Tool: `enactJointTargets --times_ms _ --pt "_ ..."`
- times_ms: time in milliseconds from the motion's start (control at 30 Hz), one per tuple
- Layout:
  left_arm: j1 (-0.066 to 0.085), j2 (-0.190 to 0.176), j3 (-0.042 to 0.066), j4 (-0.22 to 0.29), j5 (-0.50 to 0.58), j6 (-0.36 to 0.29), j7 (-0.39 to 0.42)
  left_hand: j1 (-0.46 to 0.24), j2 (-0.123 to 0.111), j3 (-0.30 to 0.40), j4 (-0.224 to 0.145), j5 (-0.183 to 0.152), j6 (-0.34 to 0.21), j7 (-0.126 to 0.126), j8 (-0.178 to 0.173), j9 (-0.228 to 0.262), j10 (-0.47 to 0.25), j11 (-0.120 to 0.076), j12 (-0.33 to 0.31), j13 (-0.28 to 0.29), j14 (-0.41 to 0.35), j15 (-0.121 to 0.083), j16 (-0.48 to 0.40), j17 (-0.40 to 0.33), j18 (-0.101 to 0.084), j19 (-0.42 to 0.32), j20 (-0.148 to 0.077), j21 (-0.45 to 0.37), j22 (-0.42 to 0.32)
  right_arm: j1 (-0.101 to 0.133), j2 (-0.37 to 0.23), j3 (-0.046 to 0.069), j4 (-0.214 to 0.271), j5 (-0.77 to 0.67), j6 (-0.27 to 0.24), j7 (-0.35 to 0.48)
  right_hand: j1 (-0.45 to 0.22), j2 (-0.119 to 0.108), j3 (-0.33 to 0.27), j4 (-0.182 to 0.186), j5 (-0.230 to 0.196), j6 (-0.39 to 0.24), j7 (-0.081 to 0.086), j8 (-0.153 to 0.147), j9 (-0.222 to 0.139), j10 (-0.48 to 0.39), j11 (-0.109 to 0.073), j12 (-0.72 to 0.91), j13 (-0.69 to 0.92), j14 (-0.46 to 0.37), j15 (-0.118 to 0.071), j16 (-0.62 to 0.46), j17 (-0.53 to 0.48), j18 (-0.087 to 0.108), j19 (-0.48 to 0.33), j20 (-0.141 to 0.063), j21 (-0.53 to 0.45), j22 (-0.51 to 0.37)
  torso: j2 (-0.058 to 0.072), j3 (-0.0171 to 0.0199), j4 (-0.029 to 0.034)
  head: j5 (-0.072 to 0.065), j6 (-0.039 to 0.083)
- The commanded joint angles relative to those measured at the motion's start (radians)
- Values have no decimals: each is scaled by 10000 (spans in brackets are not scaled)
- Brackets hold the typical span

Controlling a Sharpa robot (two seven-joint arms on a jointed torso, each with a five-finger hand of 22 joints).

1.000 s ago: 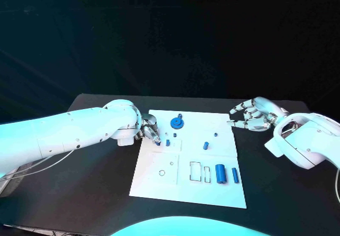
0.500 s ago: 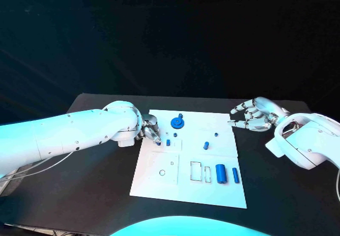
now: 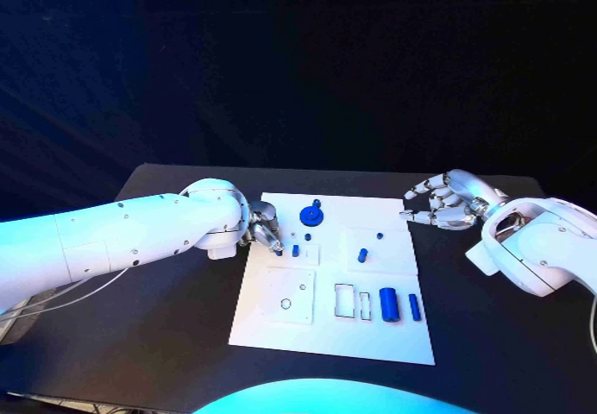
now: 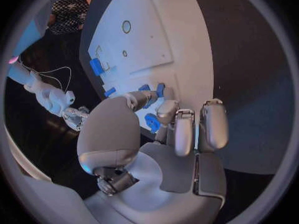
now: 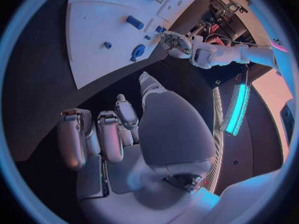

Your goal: Assemble the parts on the task board

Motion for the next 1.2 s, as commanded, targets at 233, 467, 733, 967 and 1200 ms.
enactJointTargets --times_ms 233,467,733,967,1200 --pt "-39 113 -24 -179 188 -166 94 -430 -94 1532 -1549 -86 186 -179 41 77 141 -78 -28 -3 836 -111 29 1886 -182 47 -41 7 -9 -6 -10 3 20 -45 56 77 29 104 -53 -12 59 45 -14 68 -8 -49 -3 -36 -5 829 -34 -68 1870 181 494 5 -33 2237 4 2 0 -23 -12" --pt "-40 146 -27 -266 242 -33 77 -746 -197 1034 -1277 -123 183 -273 46 129 214 -142 -33 78 843 -158 37 1908 -186 57 -77 -32 -15 -6 -21 3 25 -44 56 76 29 104 -53 -12 59 45 -14 68 -8 -49 -3 -36 -5 829 -34 -68 1870 181 494 5 -33 2237 0 0 1 -28 -28" --pt "-40 142 -28 -296 252 94 69 -984 -292 664 -1027 -158 257 -331 1 111 261 -185 -5 190 849 -194 46 1931 -186 64 -112 -64 -30 -6 -31 3 25 -44 46 75 23 99 -62 -8 59 44 -15 72 -14 -53 -4 -39 -13 824 -37 -77 1855 188 480 2 -62 2227 1 -6 7 -37 -28" --pt "-40 129 -28 -322 245 136 68 -1230 -361 110 -645 -217 378 -358 -86 56 272 -205 3 270 852 -213 50 1941 -189 81 -137 -93 -36 -6 -37 3 22 -44 32 82 23 99 -62 -8 59 44 -15 72 -14 -53 -4 -39 -13 824 -37 -77 1855 188 480 2 -62 2227 3 -8 12 -35 -30" --pt "-40 118 -27 -340 243 131 68 -1375 -368 -550 -241 -235 477 -353 -175 7 270 -199 -6 324 856 -212 55 1955 -189 91 -143 -121 -47 -6 -38 3 17 -44 24 91 23 99 -62 -8 59 44 -15 72 -14 -53 -4 -39 -13 824 -37 -77 1855 188 480 2 -62 2227 1 -7 9 -30 -34"
